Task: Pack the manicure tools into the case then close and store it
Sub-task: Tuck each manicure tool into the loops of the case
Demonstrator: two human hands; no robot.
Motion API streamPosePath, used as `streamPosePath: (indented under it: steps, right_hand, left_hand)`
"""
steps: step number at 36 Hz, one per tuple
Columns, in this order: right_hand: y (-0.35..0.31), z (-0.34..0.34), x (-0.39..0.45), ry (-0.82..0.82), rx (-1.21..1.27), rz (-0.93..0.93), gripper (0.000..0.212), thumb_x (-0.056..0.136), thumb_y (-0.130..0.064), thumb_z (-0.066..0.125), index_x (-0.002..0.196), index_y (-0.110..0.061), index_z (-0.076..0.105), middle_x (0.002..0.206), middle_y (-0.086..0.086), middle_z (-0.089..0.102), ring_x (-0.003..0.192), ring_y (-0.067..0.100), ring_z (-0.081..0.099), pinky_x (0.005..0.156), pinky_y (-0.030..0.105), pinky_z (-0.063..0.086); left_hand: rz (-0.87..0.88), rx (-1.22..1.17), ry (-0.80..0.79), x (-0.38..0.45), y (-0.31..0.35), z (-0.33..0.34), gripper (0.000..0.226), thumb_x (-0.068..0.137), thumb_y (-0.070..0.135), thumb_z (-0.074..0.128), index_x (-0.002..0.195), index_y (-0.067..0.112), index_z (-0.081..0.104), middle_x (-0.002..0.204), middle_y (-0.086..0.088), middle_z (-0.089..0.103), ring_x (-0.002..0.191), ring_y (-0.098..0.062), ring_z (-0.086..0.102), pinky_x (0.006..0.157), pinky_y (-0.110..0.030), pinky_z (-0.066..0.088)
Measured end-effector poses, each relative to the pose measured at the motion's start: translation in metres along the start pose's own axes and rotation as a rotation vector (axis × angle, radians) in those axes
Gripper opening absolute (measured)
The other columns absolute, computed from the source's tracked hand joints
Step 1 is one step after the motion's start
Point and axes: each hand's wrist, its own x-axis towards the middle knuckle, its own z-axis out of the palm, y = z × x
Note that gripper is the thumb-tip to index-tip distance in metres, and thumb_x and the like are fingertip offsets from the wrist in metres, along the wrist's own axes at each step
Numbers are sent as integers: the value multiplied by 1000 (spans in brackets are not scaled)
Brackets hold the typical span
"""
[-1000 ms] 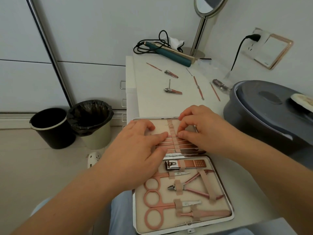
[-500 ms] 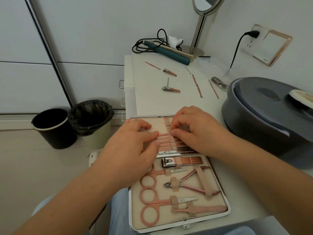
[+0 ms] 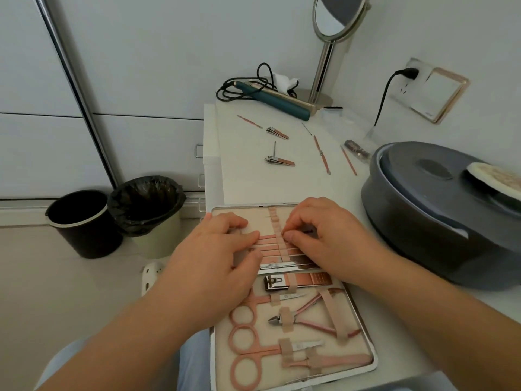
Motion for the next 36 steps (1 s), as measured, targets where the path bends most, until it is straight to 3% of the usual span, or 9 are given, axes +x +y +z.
streamPosePath:
  steps: [7, 12, 15, 17, 22, 25, 29, 33, 36]
  right_hand:
    - [-3, -4, 3, -23, -16, -10, 4, 84, -28, 60, 84, -31, 63, 88, -20, 51, 88, -2, 43, 76, 6, 33]
    - [-2, -7, 12, 92, 4, 56, 6, 86, -31, 55, 83, -37, 56, 84, -23, 52, 84, -3, 50, 70, 8, 35]
    - [12, -6, 34, 222, -58, 179, 8, 89, -31, 52, 92, -31, 59, 94, -16, 55, 88, 2, 49, 77, 18, 39]
    - [25, -5, 53, 252, -121, 324, 26, 90, -35, 49, 110, -22, 59, 115, -3, 57, 105, 14, 50, 87, 30, 40]
    - [46, -5, 84, 94, -164, 616, 57, 92, -48, 34, 133, -9, 42, 139, 11, 44, 125, 31, 39, 99, 40, 34]
    - [44, -5, 88, -15, -220, 678, 60, 93, -50, 23, 129, -6, 44, 135, 15, 47, 118, 32, 46, 89, 40, 38]
    - [37, -5, 81, -89, -347, 602, 56, 94, -45, 16, 121, -8, 48, 123, 14, 54, 106, 30, 51, 78, 36, 38]
    - [25, -6, 63, -63, -320, 574, 51, 93, -49, 23, 103, -10, 55, 102, 10, 61, 90, 25, 54, 71, 34, 39]
    - [19, -9, 54, -87, -363, 530, 46, 93, -44, 29, 107, -10, 56, 107, 9, 62, 94, 24, 54, 72, 32, 37]
  left_hand:
    - [22, 14, -9, 2, -3, -3, 38, 83, 39, 48, 120, 33, 56, 126, 16, 44, 118, -2, 35, 101, -21, 28]
    - [26, -23, 15, 4, -6, -4, 37, 81, 35, 51, 117, 31, 58, 121, 18, 49, 114, 0, 40, 100, -20, 30]
    - [8, -53, 26, 5, -7, -5, 34, 82, 34, 51, 114, 31, 60, 119, 20, 50, 113, 1, 42, 100, -20, 31]
    - [4, -67, 32, 6, -8, -4, 32, 82, 32, 53, 113, 30, 62, 117, 20, 52, 112, 1, 43, 99, -18, 30]
    - [-31, -134, 47, 4, -14, -3, 30, 84, 32, 53, 112, 33, 61, 118, 25, 49, 110, 11, 35, 92, -7, 21]
    - [-56, -157, 42, 4, -16, -3, 30, 83, 33, 53, 112, 36, 60, 120, 26, 49, 116, 10, 35, 97, -13, 25]
    - [-66, -170, 49, 4, -18, -2, 32, 83, 32, 52, 114, 36, 59, 123, 26, 49, 120, 9, 33, 100, -15, 25]
    - [-71, -189, 68, 3, -19, -1, 35, 82, 32, 52, 117, 36, 56, 125, 24, 48, 121, 10, 31, 101, -15, 23]
    - [-73, -202, 67, 2, -20, -1, 35, 82, 32, 52, 117, 36, 56, 125, 24, 48, 122, 10, 30, 103, -16, 23]
